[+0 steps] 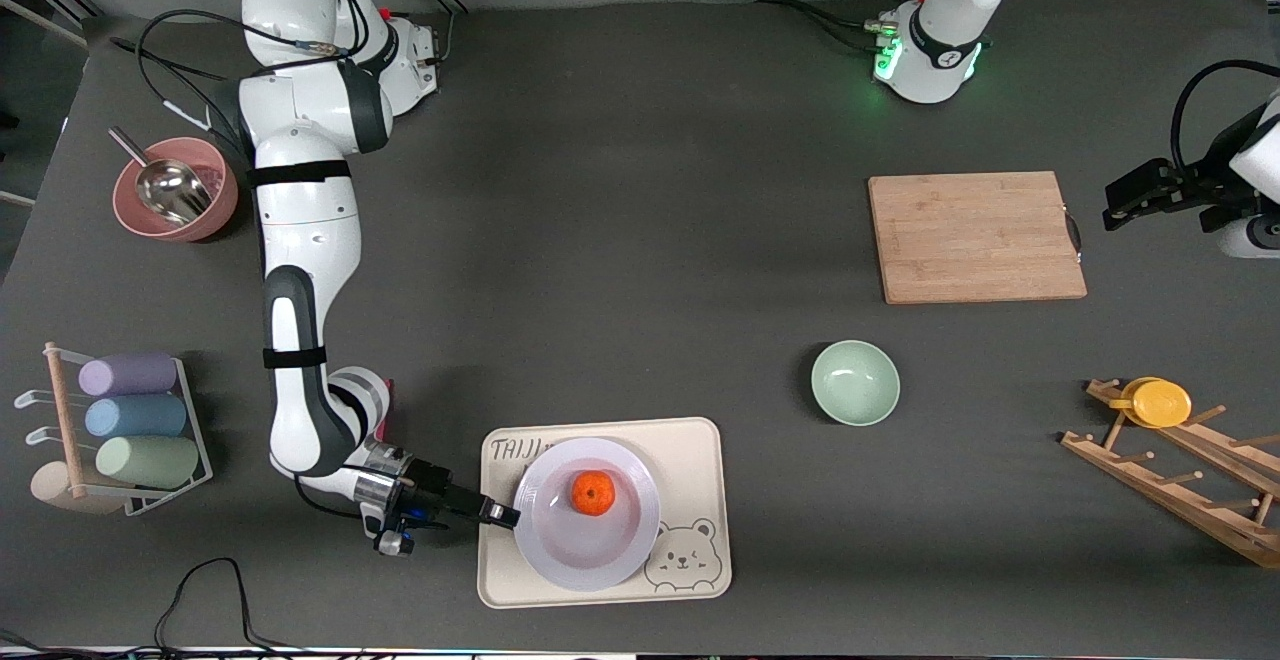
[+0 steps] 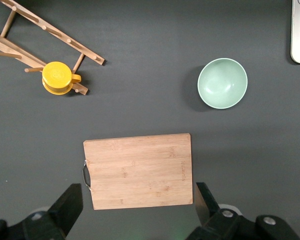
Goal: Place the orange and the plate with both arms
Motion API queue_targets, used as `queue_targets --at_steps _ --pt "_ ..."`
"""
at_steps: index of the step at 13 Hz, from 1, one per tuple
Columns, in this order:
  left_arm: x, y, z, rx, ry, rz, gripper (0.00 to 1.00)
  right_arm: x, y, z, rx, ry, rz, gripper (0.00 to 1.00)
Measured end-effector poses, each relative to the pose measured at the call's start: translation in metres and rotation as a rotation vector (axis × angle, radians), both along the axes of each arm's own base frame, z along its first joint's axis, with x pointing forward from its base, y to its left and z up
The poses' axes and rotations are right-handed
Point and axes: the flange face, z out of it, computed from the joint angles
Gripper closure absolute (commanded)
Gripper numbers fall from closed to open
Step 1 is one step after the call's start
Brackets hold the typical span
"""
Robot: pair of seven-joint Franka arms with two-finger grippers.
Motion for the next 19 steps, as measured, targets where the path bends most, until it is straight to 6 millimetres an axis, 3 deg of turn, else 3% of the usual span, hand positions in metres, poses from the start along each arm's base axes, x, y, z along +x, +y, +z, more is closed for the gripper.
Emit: queue_targets --at_steps 7,10,17,19 --pt "0.000 -0.001 0.000 0.000 0.000 -0.001 0.00 0.009 -0.018 0.061 -0.208 -0.080 0.113 0.00" --pt "0.000 -0.001 0.000 0.000 0.000 -0.001 0.00 0.007 -0.041 0.097 -0.353 -0.099 0.162 0.00" --pt "0.000 -0.001 0.000 0.000 0.000 -0.001 0.00 -0.024 -0.083 0.154 -0.577 0.012 0.219 0.00" --pt "0.000 -0.001 0.000 0.000 0.000 -0.001 0.00 -0.038 -0.093 0.185 -0.678 0.054 0.241 0.00"
